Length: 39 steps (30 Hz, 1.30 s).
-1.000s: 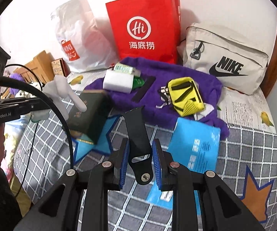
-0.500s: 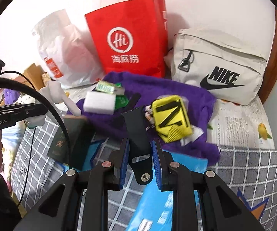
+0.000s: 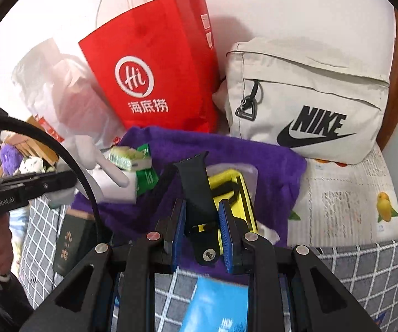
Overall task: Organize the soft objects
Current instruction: 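Carry the glove and black strap over the purple towel with both tools, then lower the glove and strap onto the towel beside the yellow pouch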
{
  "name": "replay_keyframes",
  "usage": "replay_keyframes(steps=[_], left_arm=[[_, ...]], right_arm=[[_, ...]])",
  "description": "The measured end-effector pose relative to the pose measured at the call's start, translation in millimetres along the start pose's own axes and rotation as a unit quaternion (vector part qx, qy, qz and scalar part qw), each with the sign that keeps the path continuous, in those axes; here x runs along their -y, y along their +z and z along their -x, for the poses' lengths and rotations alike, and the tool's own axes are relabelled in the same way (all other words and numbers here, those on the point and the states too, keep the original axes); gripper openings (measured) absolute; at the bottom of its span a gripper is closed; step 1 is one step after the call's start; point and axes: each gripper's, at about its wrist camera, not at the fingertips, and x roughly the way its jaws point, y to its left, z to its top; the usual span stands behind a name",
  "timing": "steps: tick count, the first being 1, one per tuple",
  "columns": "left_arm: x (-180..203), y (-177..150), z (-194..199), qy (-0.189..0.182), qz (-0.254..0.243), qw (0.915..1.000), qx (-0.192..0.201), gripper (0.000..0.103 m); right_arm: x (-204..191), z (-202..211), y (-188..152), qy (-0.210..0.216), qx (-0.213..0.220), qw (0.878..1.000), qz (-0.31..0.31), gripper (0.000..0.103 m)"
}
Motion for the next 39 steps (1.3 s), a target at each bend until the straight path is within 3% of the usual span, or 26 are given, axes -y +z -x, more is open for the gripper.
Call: replay_keyframes(steps=[7, 16, 24, 39], left_arm=[[-2, 16, -16, -0.005, 0.008, 1.0, 0.001, 0.013], [-11, 24, -34, -0.015, 0.02, 0.9997, -0.004, 0.013], [-21, 26, -48, -0.016, 0.03, 0.9993, -0.013, 0.013], [-28, 27, -57, -0.022, 0.035, 0.9989, -0.021, 0.014]], right_arm=[[4, -14, 22, 0.018, 0.012, 0.999, -0.023, 0.024], [3, -34, 26, 0.028, 0.011, 0.999, -0.027, 0.024], [6, -58, 21, 0.019, -0.02, 0.999, -0.019, 0.024], [-8, -95, 9, 0.045, -0.084, 0.995, 0.006, 0.025]])
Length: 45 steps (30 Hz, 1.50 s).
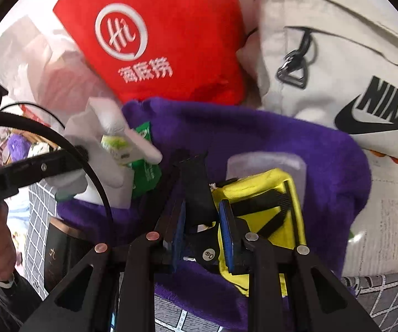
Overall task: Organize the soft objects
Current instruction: 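Lower the glove and strap onto the towel beside the yellow pouch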
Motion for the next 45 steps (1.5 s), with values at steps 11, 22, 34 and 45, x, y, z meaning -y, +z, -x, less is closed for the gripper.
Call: replay_keyframes(steps=[11, 22, 34, 45], left_arm=[[1, -1, -15, 0.004, -0.002, 0.9997, -0.023, 0.014], [4, -2, -31, 0.002, 0.0, 0.9988, -0.048, 0.015], [4, -2, -34, 0.003, 0.0, 0.9987, -0.052, 0.016], [4, -2, -34, 0.006, -0.003, 0.9986, -0.053, 0.017]], right_arm=[[-1, -11, -3, -0.003, -0.021, 1.0, 0.001, 0.025], [0, -21, 0, -0.005, -0.028, 1.0, -0.001, 0.026], [0, -22, 0, -0.006, -0.031, 0.999, 0.003, 0.026], [0, -21, 0, -0.006, -0.031, 0.999, 0.003, 0.026]])
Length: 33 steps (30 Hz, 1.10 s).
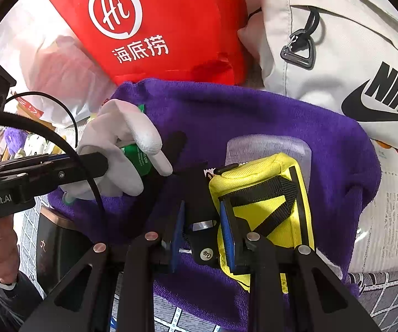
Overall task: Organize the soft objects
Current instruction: 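Lower the glove and strap onto the towel beside the yellow pouch, then open both tools to release the glove and strap onto the towel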
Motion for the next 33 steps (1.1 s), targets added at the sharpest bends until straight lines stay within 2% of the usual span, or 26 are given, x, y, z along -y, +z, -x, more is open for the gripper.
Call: replay_keyframes(steps=[4, 12, 18, 21, 23, 27, 29, 33], left_arm=[[-1, 0, 0, 0.002, 0.0, 1.0, -0.002, 0.02], [-2, 1, 4, 0.015, -0.004, 0.9999, -0.002, 0.031], [-1, 1, 9, 0.03, -0.006, 0.9995, 0.0, 0.049], [-1, 0, 13, 0.039, -0.007, 0.9992, 0.003, 0.051], [2, 0, 16, 0.043, -0.009, 0.999, 0.004, 0.058], [8, 0, 22, 0.057, -0.018, 0.9981, 0.009, 0.063], [12, -1, 25, 0.066, -0.024, 0.9974, 0.012, 0.066], [20, -3, 39, 0.087, -0.035, 0.9953, 0.026, 0.071]], right_arm=[[0, 0, 0, 0.0, 0.0, 1.0, 0.0, 0.027], [-1, 1, 0, -0.002, 0.0, 1.0, 0.005, 0.027], [-3, 3, 0, 0.0, 0.001, 1.0, 0.006, 0.028], [-2, 6, -1, 0.001, 0.002, 1.0, 0.003, 0.032], [-1, 9, -1, 0.002, 0.005, 1.0, 0.001, 0.037], [0, 18, -2, 0.004, 0.013, 1.0, -0.004, 0.042], [-1, 25, -2, 0.001, 0.02, 1.0, -0.007, 0.05], [-2, 41, -3, -0.004, 0.035, 0.999, -0.018, 0.056]])
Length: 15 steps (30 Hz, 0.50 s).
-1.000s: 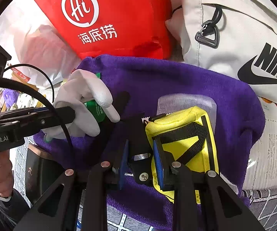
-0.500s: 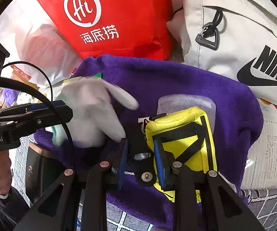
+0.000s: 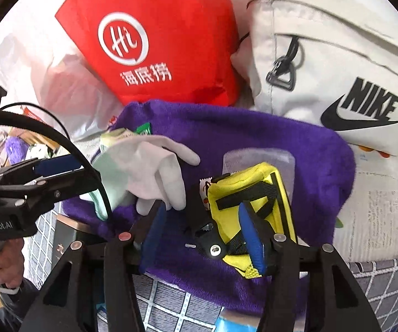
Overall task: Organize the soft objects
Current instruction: 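Open both tools to release the glove and strap onto the towel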
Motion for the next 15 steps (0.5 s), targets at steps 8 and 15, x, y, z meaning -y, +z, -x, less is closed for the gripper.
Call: replay_keyframes(steps=[8, 15], left_arm=[[10, -7, 41, 0.036, -0.012, 0.9984, 0.042, 0.087], [25, -25, 64, 0.048, -0.02, 0.9983, 0.028, 0.088]], right_arm=[[-10, 34, -15, -0.019, 0.005, 1.0, -0.014, 0.071], [-24, 85, -36, -0.06, 0.051, 0.997, -0.003, 0.086]])
